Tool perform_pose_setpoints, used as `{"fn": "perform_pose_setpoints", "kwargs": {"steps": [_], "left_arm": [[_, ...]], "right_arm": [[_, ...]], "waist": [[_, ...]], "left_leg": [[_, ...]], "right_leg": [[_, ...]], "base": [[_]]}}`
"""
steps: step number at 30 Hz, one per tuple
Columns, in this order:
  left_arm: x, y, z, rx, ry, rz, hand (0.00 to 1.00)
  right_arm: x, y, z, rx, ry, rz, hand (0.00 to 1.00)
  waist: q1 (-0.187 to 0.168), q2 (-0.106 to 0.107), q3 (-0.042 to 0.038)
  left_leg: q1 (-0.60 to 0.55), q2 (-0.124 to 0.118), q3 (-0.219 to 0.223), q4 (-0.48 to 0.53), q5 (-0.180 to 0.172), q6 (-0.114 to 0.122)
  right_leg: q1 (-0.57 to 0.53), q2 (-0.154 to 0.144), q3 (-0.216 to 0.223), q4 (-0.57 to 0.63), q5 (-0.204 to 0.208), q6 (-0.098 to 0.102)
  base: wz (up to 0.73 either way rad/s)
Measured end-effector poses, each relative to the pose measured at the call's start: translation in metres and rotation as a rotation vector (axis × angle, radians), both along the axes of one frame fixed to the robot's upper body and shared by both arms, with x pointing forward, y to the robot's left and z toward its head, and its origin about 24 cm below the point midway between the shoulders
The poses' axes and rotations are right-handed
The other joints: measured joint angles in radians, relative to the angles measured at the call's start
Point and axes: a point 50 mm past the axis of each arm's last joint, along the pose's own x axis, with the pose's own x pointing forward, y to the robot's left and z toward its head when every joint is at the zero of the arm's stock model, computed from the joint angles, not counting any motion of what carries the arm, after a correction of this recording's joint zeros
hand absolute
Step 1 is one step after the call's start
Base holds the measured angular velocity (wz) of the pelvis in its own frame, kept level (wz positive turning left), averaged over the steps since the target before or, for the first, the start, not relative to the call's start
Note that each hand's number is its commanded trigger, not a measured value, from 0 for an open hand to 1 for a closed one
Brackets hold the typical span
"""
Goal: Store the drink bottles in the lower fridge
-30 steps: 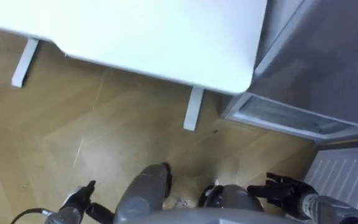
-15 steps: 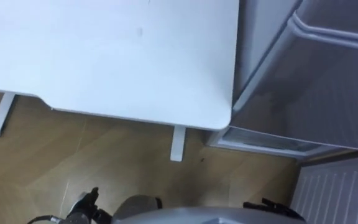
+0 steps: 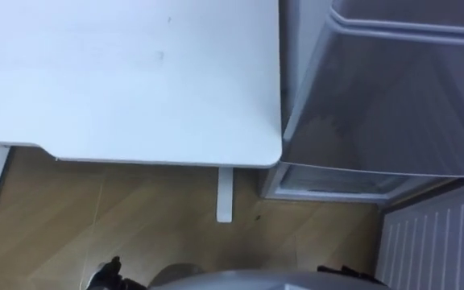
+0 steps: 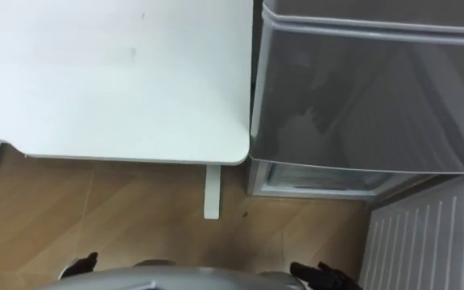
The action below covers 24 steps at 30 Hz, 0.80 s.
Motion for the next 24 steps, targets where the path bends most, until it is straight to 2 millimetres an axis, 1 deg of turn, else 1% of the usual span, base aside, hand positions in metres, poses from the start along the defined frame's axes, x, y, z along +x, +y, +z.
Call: {"fn": "perform_pose_setpoints", "kwargs": {"steps": [3, 5, 7, 8, 12, 13, 15, 18, 21, 22, 24], "left_arm": [[0.0, 0.0, 0.0, -0.006, 0.0, 0.02, 0.0], [-0.005, 0.002, 0.0, -0.006, 0.012, 0.037, 0.0], [-0.005, 0.002, 0.0, -0.004, 0.019, 0.039, 0.0], [-0.006, 0.002, 0.0, -0.004, 0.02, 0.04, 0.0], [-0.004, 0.002, 0.0, -0.003, 0.015, 0.038, 0.0], [-0.003, 0.003, 0.0, -0.002, 0.012, 0.038, 0.0], [-0.003, 0.003, 0.0, 0.0, 0.01, 0.038, 0.0], [-0.002, 0.003, 0.0, 0.001, 0.006, 0.036, 0.0], [-0.001, 0.005, 0.001, 0.006, 0.001, 0.04, 0.0], [-0.002, 0.007, 0.002, 0.015, 0.001, 0.035, 0.0], [-0.001, 0.008, 0.002, 0.026, -0.002, 0.025, 0.0]], "right_arm": [[-0.003, 0.001, 0.0, 0.003, 0.005, -0.025, 0.0], [-0.003, 0.001, 0.0, 0.006, 0.007, -0.031, 0.0], [-0.002, 0.001, -0.001, 0.004, 0.006, -0.032, 0.0], [-0.002, 0.001, 0.0, 0.0, 0.008, -0.026, 0.0], [0.0, 0.0, 0.0, -0.026, 0.015, 0.009, 0.0], [0.002, 0.0, 0.0, -0.037, 0.013, 0.022, 0.0], [0.005, -0.001, 0.0, -0.05, 0.01, 0.044, 0.0], [0.01, -0.002, 0.001, -0.084, 0.002, 0.089, 0.0], [0.021, -0.009, 0.004, -0.146, -0.019, 0.109, 0.0], [0.027, -0.013, 0.006, -0.183, -0.041, 0.116, 0.0], [0.04, -0.02, 0.012, -0.249, -0.088, 0.114, 0.0]], "waist": [[0.001, -0.002, 0.0019], [0.001, -0.003, 0.0021], [0.001, -0.006, 0.0024], [0.001, -0.008, 0.0012], [-0.001, -0.013, -0.0014], [-0.001, -0.016, -0.0034], [0.0, -0.02, -0.0039], [-0.001, -0.025, -0.0023], [-0.006, -0.03, -0.0003], [-0.009, -0.033, 0.0026], [-0.021, -0.039, 0.0034]], "left_leg": [[0.003, 0.003, 0.006, -0.002, 0.0, 0.0], [0.009, 0.009, 0.023, -0.005, 0.0, 0.0], [0.012, 0.011, 0.029, -0.006, 0.0, 0.0], [0.013, 0.011, 0.031, -0.001, 0.0, -0.001], [0.014, 0.011, 0.033, 0.0, 0.0, -0.001], [0.014, 0.011, 0.034, 0.0, 0.0, -0.001], [0.016, 0.012, 0.04, 0.0, 0.0, -0.001], [0.023, 0.013, 0.048, -0.004, 0.0, 0.0], [0.04, 0.013, 0.058, -0.017, 0.0, 0.0], [0.047, 0.013, 0.062, -0.018, 0.0, 0.0], [0.052, 0.014, 0.072, -0.018, 0.0, 0.0]], "right_leg": [[0.002, 0.003, 0.006, 0.001, 0.005, -0.001], [0.002, 0.007, 0.026, 0.0, 0.006, -0.002], [0.001, 0.008, 0.034, -0.001, 0.006, -0.002], [0.0, 0.009, 0.044, -0.001, 0.006, -0.002], [-0.002, 0.01, 0.049, -0.001, 0.006, -0.003], [-0.002, 0.01, 0.051, -0.001, 0.006, -0.003], [-0.002, 0.01, 0.056, -0.002, 0.006, -0.003], [-0.002, 0.01, 0.066, -0.001, 0.006, -0.002], [0.002, 0.01, 0.08, -0.001, 0.006, -0.002], [0.008, 0.01, 0.084, -0.002, 0.006, -0.002], [0.008, 0.01, 0.095, -0.002, 0.006, -0.002]], "base": [[-0.08], [-0.2], [-0.12], [-0.08], [-0.01], [-0.04], [-0.07], [-0.11], [-0.12], [-0.14], [-0.15]]}}
